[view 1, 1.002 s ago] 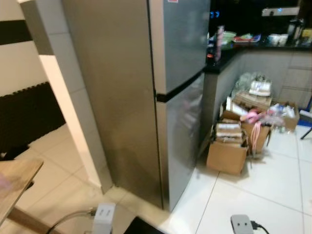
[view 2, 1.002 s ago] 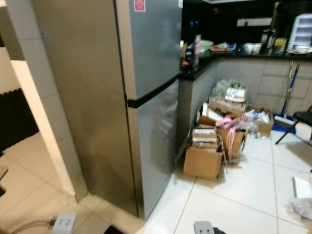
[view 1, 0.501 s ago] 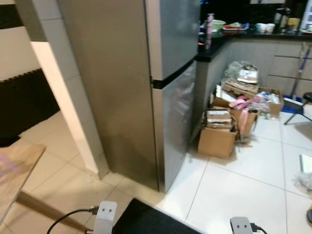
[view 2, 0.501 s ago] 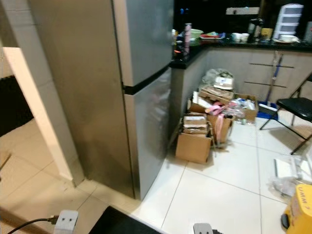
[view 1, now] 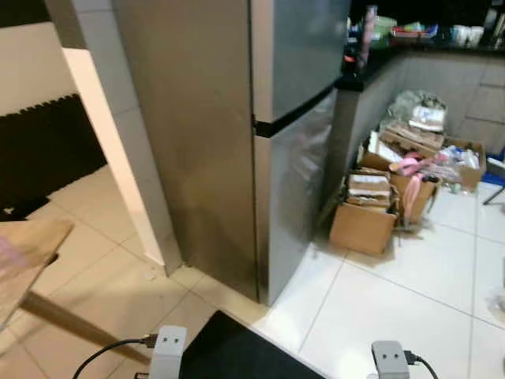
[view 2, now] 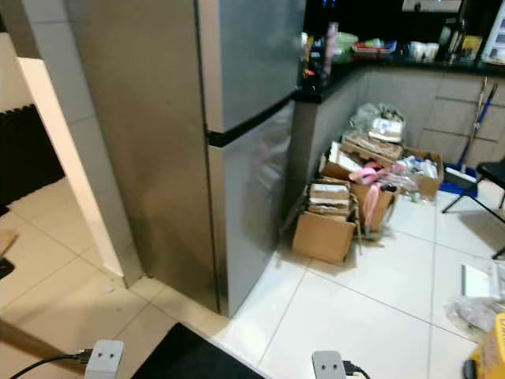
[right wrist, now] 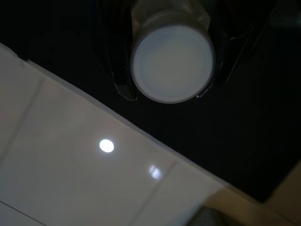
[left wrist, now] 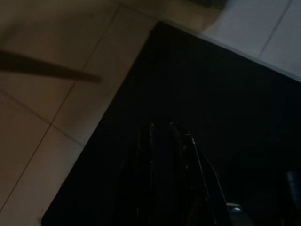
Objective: Restocking fridge
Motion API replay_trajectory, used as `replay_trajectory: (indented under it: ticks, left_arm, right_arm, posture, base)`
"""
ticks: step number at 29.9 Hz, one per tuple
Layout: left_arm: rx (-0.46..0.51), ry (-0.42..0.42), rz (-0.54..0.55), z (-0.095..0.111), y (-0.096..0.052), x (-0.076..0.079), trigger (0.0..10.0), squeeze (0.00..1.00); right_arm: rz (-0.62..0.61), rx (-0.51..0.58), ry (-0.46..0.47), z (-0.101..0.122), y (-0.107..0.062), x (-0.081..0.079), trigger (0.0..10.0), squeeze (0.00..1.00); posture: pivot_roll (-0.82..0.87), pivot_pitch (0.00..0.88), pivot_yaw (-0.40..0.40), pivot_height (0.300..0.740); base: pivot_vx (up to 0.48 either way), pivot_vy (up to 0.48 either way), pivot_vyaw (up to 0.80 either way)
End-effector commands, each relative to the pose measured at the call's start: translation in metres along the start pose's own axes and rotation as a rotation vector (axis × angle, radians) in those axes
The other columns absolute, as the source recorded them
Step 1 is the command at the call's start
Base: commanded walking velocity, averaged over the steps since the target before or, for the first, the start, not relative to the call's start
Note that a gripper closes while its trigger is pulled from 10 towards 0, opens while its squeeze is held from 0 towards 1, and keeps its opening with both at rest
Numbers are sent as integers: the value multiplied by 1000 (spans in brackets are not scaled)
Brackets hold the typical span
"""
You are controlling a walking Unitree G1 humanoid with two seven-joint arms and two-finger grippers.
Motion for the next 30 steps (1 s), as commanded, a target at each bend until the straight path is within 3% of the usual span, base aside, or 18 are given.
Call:
replay_trajectory:
  ticks: [1,30]
  left_arm:
    - [-19,3,-3,-6,-1,2,10000,0]
    - [-34,1,-13,-10,-3,9,10000,0]
  right_arm:
    - [-5,-5,15,-4,-1,1,10000,0]
    - [-14,-9,14,-6,-2,2,10000,0]
  posture:
    - [-35,82,1,740]
    - [-42,69,5,740]
  base:
    - [0,0,0]
    - [0,0,0]
Point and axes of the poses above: a point about 5 cm out from each wrist's last joint towards the gripper, its own y axis pointing out of the wrist towards the gripper, its own z axis along the axis of the wrist's last joint, x = y × z, the point moved 3 cm from there along y, pointing out of the wrist towards the gripper, and after that the axes turned 15 degrees about y, right-handed, at the moved point
